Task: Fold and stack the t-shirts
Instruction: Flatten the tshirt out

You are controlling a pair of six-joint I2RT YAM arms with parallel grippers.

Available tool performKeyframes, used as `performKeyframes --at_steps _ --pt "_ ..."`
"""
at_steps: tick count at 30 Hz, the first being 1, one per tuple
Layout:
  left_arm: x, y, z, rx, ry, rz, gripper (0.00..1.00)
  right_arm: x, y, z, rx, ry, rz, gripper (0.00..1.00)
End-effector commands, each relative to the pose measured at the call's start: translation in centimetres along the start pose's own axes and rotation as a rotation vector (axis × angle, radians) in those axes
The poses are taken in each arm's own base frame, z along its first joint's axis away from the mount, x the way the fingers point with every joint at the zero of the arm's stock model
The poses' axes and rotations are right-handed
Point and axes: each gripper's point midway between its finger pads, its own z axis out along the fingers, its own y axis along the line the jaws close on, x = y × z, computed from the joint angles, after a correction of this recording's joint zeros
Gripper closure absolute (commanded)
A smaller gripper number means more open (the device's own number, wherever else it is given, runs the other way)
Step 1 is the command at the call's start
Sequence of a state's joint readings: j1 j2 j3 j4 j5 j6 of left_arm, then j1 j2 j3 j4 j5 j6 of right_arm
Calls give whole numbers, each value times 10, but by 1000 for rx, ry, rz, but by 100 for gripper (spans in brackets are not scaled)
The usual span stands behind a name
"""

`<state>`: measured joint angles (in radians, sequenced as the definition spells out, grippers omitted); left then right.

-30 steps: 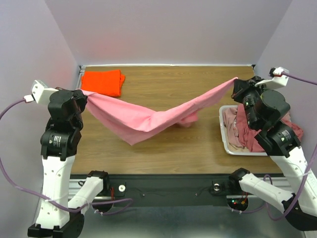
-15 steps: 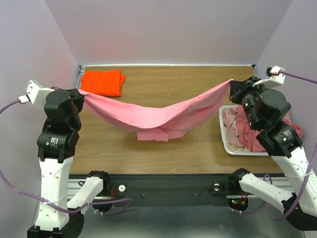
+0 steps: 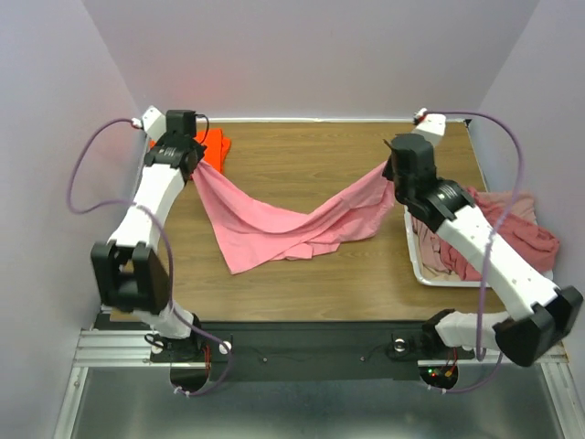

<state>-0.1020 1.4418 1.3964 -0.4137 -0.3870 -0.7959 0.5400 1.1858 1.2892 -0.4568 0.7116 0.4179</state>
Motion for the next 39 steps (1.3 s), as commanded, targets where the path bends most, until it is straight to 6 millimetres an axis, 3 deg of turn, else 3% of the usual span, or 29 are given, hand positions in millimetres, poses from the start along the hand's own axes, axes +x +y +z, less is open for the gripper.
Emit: performKeyframes --at_steps 1,2,3,4,5,7,8,9,10,11,12,13,14,16,17,19,20,22,23,28,31,35,39 --pt "10 -21 44 1 49 46 99 -13 -4 31 79 -36 16 100" --pt "6 -32 49 14 54 57 80 -4 -7 49 98 -5 3 100" --pt "12 -34 56 6 79 66 71 4 -6 58 92 18 -5 100" --pt "32 -31 68 -6 147 99 64 11 -1 65 60 43 -2 100" --pt "34 -36 70 10 161 108 54 16 -1 70 62 58 -7 100" --pt "41 -36 67 31 190 118 47 30 0 79 57 89 -16 100" --pt "51 -27 65 19 209 126 5 35 0 79 53 97 -19 100" --pt "53 -24 60 25 212 132 2 36 0 79 47 99 -18 100" --pt "44 -25 45 52 188 120 2 42 0 78 38 111 -23 100" --pt "65 -6 40 26 226 126 2 44 0 77 34 115 -22 100" --pt "71 2 31 26 231 120 2 42 0 73 25 110 -16 100" --pt "62 2 10 68 199 88 2 51 -3 72 21 128 -18 100" --pt "99 28 4 35 262 103 2 54 -4 70 15 132 -14 100" --pt "124 45 -15 39 292 117 1 57 -5 64 -2 137 1 100" --pt "142 70 -27 1 316 105 2 67 -8 62 -3 155 -1 100" --pt "174 93 -48 -49 377 130 2 74 -9 58 -22 173 2 100" --pt "189 116 -56 -87 398 135 2 79 -11 54 -28 182 6 100" --pt "209 130 -72 -81 457 123 2 83 -12 51 -37 189 7 100" --pt "222 148 -75 -111 485 127 2 83 -13 49 -38 187 8 100" --pt "245 173 -85 -144 521 106 2 93 -19 43 -44 204 12 100" --pt "254 177 -83 -168 551 131 4 94 -21 42 -39 202 11 100" --pt "268 168 -81 -152 584 162 11 100 -25 42 -28 210 0 100" --pt "274 175 -75 -200 587 204 19 101 -28 42 -13 206 -3 100"
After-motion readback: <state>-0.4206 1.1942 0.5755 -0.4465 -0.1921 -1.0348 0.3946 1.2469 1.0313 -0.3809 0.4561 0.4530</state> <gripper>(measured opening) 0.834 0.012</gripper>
